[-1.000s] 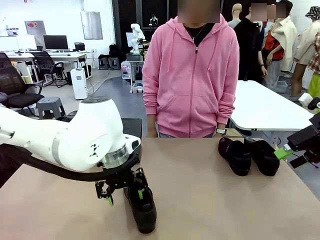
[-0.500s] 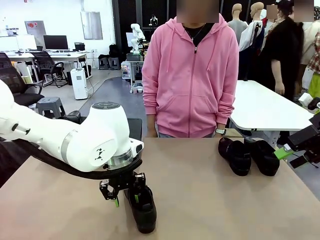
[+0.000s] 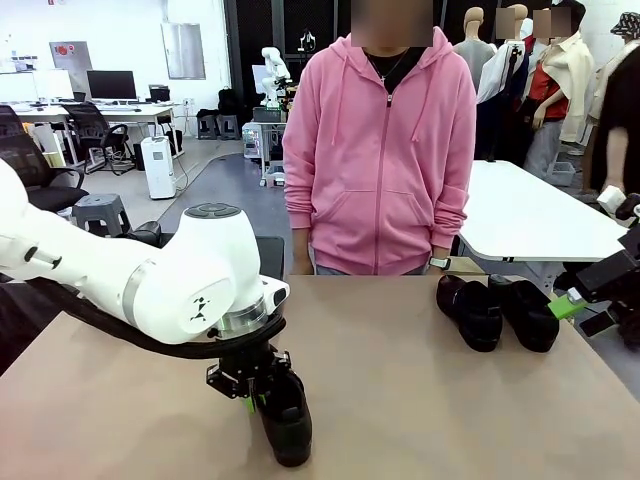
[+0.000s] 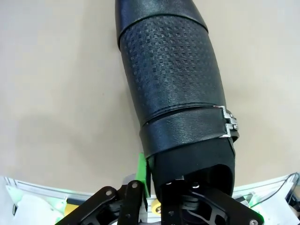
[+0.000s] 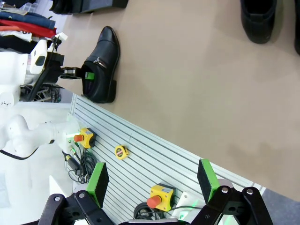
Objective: Organize the shoes by placing them on the stand.
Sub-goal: Place the Shoe from the middle of the table onto the Shoes Stand.
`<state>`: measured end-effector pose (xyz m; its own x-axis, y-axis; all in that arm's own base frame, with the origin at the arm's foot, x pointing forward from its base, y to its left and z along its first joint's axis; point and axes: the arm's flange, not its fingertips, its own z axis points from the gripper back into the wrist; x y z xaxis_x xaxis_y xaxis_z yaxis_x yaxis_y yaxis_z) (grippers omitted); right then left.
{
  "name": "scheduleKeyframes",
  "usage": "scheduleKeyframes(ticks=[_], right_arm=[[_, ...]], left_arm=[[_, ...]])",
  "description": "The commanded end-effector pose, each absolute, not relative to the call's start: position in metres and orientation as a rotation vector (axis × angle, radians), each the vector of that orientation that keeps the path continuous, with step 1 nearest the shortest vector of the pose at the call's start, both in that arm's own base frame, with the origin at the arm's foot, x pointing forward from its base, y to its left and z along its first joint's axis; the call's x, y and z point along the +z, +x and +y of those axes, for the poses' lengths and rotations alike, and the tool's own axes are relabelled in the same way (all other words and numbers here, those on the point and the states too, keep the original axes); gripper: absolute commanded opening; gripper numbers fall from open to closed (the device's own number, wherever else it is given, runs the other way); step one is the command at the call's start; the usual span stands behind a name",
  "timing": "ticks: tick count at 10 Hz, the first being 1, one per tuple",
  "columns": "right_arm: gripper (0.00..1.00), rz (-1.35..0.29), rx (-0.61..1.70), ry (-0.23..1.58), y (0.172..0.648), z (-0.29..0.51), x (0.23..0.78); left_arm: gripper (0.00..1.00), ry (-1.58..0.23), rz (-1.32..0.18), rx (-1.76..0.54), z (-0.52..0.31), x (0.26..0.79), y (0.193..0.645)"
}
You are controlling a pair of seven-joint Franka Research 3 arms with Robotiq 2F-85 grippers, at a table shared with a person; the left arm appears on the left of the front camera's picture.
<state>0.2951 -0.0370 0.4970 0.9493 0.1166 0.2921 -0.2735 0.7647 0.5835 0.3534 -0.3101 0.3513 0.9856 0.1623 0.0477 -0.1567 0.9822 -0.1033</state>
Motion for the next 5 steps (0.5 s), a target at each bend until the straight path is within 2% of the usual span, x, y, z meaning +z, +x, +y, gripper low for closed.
scheduleKeyframes(ticks=[1,3,4,5], right_arm=[[1.0,-0.265,0.235,0.696,0.297,-0.038,0.498],[1.0,-0.265,0.235,0.696,0.297,-0.038,0.498],[1.0,-0.265,0.235,0.696,0.297,-0.038,0.498],[1.0,-0.265,0.235,0.696,0.297,-0.038,0.498]], left_arm=[[0.0,-0.093,-0.088,0.164,-0.314,0.354,0.356],[0.0,-0.104,-0.09,0.12,-0.309,0.364,0.352],[0.0,-0.061,-0.062,0.009,-0.302,0.379,0.344],[0.0,-0.032,-0.097,-0.052,-0.289,0.403,0.328]])
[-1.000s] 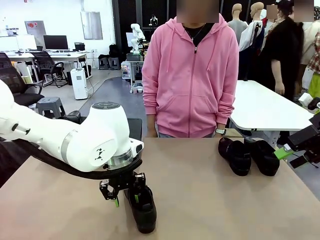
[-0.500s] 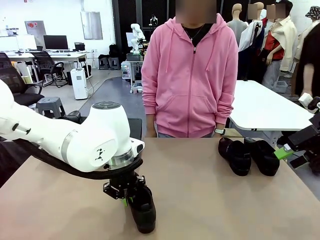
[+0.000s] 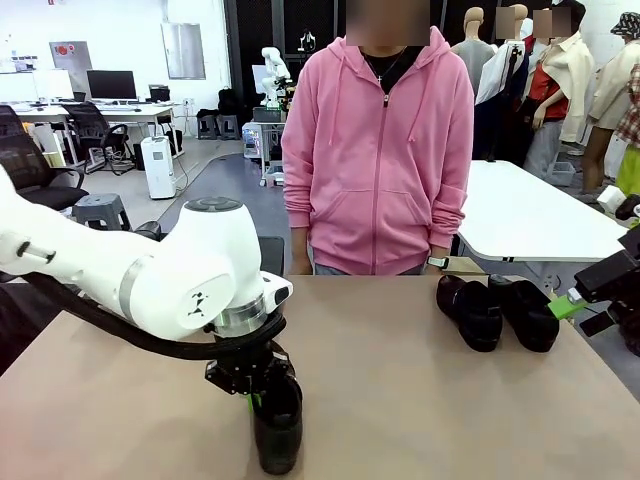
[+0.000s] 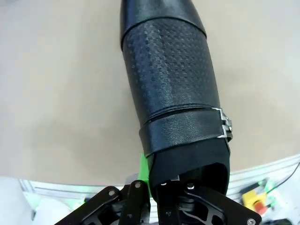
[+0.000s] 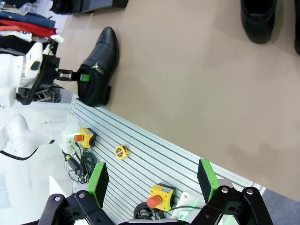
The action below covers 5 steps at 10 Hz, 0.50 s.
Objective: Organize the shoes by placing them on the stand.
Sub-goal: Place the Shoe from the middle of the table onto the Shoes Stand.
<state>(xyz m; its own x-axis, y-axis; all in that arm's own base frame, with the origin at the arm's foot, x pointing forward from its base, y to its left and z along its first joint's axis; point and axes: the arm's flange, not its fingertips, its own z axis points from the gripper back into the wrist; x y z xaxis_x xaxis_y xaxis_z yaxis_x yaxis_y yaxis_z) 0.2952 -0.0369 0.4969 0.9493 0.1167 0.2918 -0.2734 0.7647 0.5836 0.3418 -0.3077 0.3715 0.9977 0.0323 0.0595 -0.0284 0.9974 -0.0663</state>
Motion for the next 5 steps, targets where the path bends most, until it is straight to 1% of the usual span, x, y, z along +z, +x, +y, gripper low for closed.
scheduleKeyframes(ticks=[1,3,4,5], right_arm=[[1.0,-0.265,0.235,0.696,0.297,-0.038,0.498],[1.0,-0.265,0.235,0.696,0.297,-0.038,0.498],[1.0,-0.265,0.235,0.696,0.297,-0.038,0.498],[1.0,-0.265,0.235,0.696,0.297,-0.038,0.498]], left_arm=[[0.0,-0.022,-0.156,-0.133,-0.272,0.428,0.311],[0.0,-0.036,-0.249,-0.277,-0.229,0.466,0.278],[0.0,-0.048,-0.294,-0.323,-0.213,0.476,0.268],[0.0,-0.097,-0.327,-0.343,-0.199,0.484,0.259]])
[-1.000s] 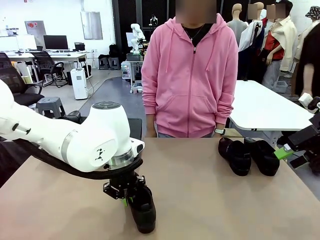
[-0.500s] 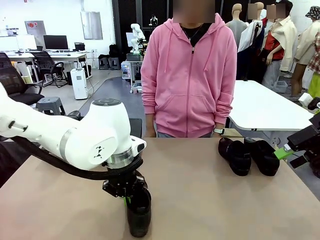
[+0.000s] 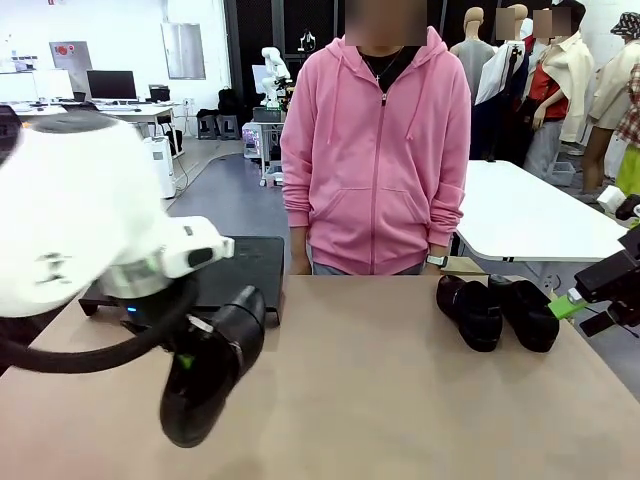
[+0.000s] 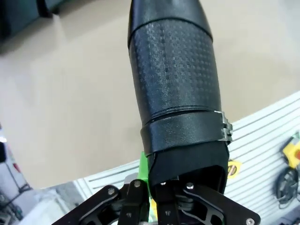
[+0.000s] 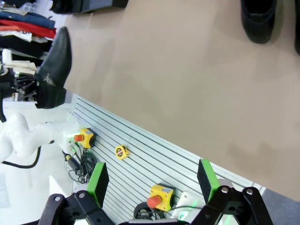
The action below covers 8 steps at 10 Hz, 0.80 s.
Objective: Organize the shoes by placing them on the stand.
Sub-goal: Place the Shoe from the middle of the table onto the Shoes Stand.
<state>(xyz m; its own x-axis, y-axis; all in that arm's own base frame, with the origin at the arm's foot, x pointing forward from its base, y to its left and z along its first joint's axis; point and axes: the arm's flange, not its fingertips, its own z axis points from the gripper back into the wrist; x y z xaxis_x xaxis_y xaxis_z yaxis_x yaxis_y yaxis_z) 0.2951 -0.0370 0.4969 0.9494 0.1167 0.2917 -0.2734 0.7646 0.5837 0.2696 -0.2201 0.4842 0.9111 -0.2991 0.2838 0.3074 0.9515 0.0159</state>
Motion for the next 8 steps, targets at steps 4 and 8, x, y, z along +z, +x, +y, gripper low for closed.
scheduleKeyframes(ticks=[4,8], right_arm=[[1.0,-0.265,0.235,0.696,0.297,-0.038,0.498],[1.0,-0.265,0.235,0.696,0.297,-0.038,0.498]], left_arm=[[0.0,-0.029,-0.288,-0.313,-0.22,0.484,0.27],[0.0,0.014,-0.328,-0.298,-0.209,0.492,0.288]])
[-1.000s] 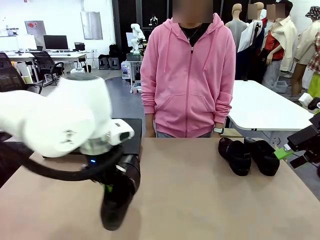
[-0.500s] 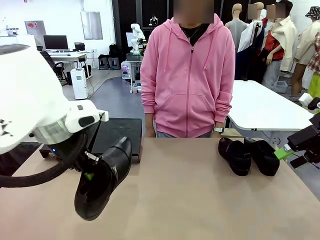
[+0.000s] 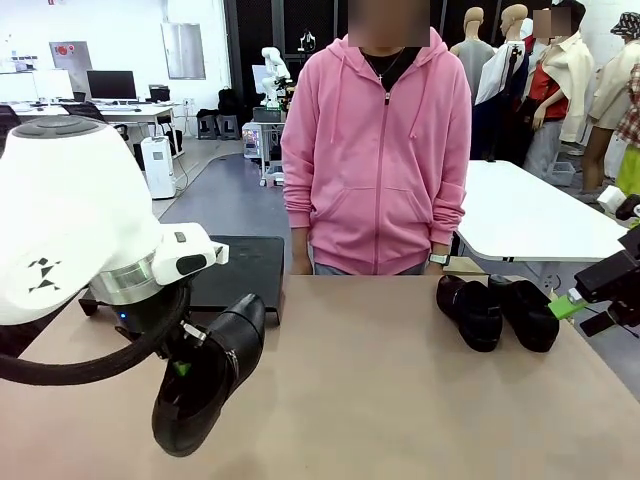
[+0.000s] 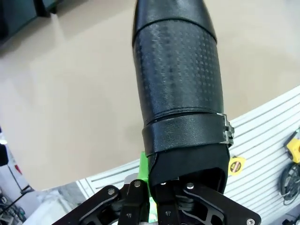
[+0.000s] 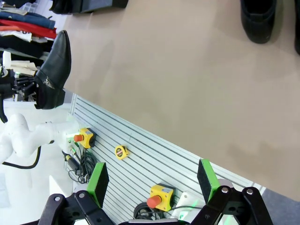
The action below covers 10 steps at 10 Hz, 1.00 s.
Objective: Organize the shoes by placing them on the stand.
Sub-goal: Place the Shoe from the middle of the table onto the Shoes Stand.
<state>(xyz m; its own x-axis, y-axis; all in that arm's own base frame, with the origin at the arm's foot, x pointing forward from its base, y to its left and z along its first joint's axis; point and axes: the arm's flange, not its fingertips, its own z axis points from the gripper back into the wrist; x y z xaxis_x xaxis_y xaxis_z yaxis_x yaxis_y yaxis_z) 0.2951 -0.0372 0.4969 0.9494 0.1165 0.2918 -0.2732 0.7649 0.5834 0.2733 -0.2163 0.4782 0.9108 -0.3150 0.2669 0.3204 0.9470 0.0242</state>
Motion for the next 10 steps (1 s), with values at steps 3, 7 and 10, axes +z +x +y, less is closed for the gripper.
scheduleKeyframes(ticks=[3,7,10], right_arm=[[1.0,-0.265,0.235,0.696,0.297,-0.038,0.498],[1.0,-0.265,0.235,0.696,0.297,-0.038,0.498],[1.0,-0.265,0.235,0.696,0.297,-0.038,0.498]], left_arm=[[0.0,0.03,-0.512,-0.074,-0.142,0.536,0.382],[0.0,-0.034,-0.596,-0.038,-0.089,0.527,0.519],[0.0,0.025,-0.533,0.025,-0.072,0.5,0.575]])
